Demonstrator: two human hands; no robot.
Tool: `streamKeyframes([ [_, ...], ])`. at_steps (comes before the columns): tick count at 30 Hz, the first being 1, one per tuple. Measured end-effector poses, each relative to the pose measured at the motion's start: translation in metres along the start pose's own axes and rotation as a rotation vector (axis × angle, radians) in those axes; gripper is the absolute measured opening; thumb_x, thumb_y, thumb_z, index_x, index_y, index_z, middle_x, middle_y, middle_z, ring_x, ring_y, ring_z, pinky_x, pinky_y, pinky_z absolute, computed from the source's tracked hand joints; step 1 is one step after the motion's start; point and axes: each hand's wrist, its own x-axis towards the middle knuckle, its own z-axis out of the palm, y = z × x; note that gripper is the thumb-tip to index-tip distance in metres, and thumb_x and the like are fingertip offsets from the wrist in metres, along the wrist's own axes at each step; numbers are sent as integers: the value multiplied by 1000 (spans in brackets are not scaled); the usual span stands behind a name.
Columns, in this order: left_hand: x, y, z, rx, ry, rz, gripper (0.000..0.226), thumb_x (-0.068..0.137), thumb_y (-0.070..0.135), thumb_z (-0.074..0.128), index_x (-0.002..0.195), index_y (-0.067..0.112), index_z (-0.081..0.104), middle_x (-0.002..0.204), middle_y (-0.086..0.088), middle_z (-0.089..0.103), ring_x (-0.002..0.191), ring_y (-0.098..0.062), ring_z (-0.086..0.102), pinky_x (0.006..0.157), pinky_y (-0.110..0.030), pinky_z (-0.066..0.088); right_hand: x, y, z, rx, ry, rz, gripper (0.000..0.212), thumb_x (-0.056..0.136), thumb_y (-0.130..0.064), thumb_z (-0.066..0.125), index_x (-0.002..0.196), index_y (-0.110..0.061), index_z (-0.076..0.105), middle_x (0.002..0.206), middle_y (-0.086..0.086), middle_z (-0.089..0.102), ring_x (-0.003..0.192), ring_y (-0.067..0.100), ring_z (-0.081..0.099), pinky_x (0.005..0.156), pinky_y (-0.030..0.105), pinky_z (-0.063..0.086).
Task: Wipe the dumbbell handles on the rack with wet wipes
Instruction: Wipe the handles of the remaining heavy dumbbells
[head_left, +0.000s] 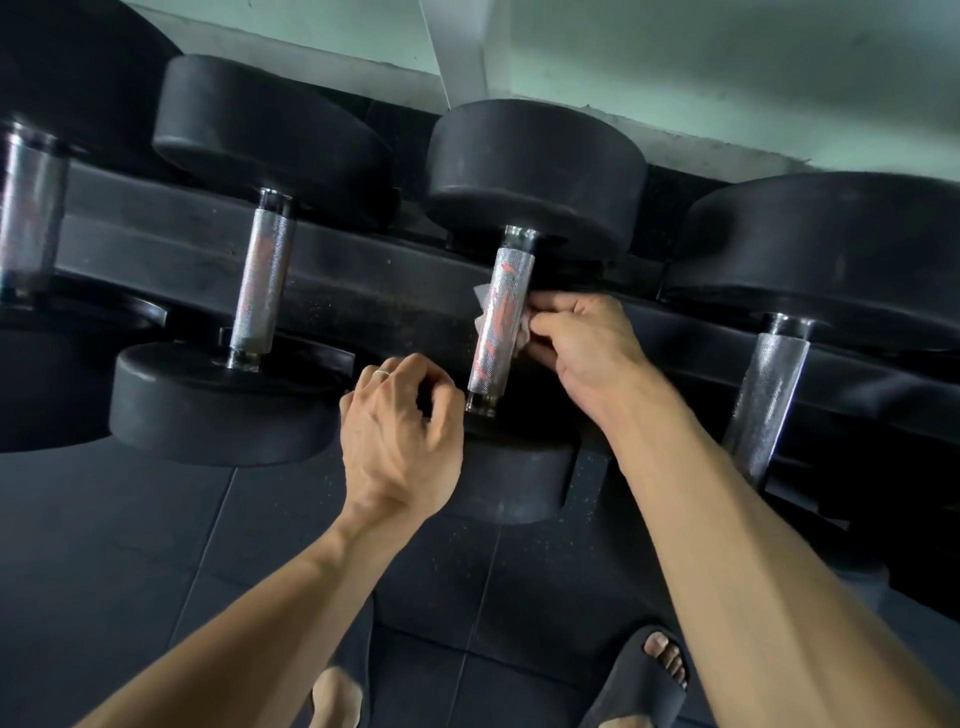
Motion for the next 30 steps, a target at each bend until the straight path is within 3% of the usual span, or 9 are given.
streamKeyframes([
  [5, 0, 0, 0, 5, 0, 1, 39, 78, 38, 32, 75, 19, 65, 80, 11, 64, 85, -14, 53, 86, -42, 43, -17, 24, -17, -350, -195, 77, 26, 74, 2, 70, 72, -22, 80, 82, 10, 77, 89, 33, 73, 92, 47, 57],
  [9, 0, -1, 0, -9, 1, 2, 40, 77, 40, 30, 74, 20, 65, 78, 11, 62, 84, -14, 53, 85, -42, 43, -2, -6, -2, 273, -122, 103, 39, 78, 17, 35, 92, 3, 68, 82, 15, 75, 72, 23, 75, 65, 30, 61],
  [11, 0, -1, 0, -8, -6, 3, 37, 78, 39, 32, 74, 20, 64, 77, 12, 62, 83, -13, 52, 85, -42, 43, -10, -3, -1, 493, -124, 173, 50, 68, 9, 33, 107, 10, 66, 102, 23, 73, 87, 27, 75, 75, 31, 60],
  [13, -1, 0, -1, -8, -11, 0, 33, 80, 34, 35, 74, 20, 64, 77, 13, 61, 82, -13, 53, 85, -42, 43, -22, 7, -8, 523, -84, 234, 48, 75, 4, 34, 111, 11, 64, 110, 26, 70, 103, 33, 69, 86, 37, 58],
  [15, -1, 0, 0, -10, -7, -4, 29, 80, 31, 38, 73, 20, 64, 77, 13, 61, 82, -11, 53, 85, -42, 43, -21, 6, -13, 528, -37, 236, 41, 84, -4, 33, 105, 8, 66, 100, 22, 72, 99, 32, 66, 87, 39, 55],
  [19, 0, -1, 0, -16, 2, 7, 36, 77, 38, 32, 73, 21, 64, 76, 13, 61, 80, -9, 52, 85, -42, 43, -1, -15, 0, 775, -41, 120, 51, 76, -20, 41, 112, 3, 68, 116, 23, 67, 106, 32, 61, 93, 38, 50],
  [22, -1, 0, 0, -22, -8, 15, 39, 77, 41, 30, 73, 21, 64, 76, 13, 61, 81, -9, 53, 85, -44, 45, -5, -6, -1, 688, -66, 138, 53, 80, -26, 38, 113, 4, 68, 112, 25, 70, 104, 35, 64, 94, 40, 49],
  [26, 0, -1, 0, -25, 2, 13, 40, 76, 41, 30, 72, 19, 64, 75, 11, 62, 79, -10, 54, 84, -46, 45, -6, -3, -11, 583, -113, 175, 62, 71, -29, 41, 115, 8, 65, 125, 31, 63, 120, 46, 57, 96, 45, 49],
  [30, 1, -2, 0, -26, -1, 16, 40, 76, 40, 31, 72, 19, 64, 74, 10, 63, 78, -11, 55, 84, -47, 46, 11, -15, 0, 644, -70, 132, 42, 83, -22, 38, 101, 0, 69, 105, 20, 68, 91, 31, 63, 85, 38, 50],
])
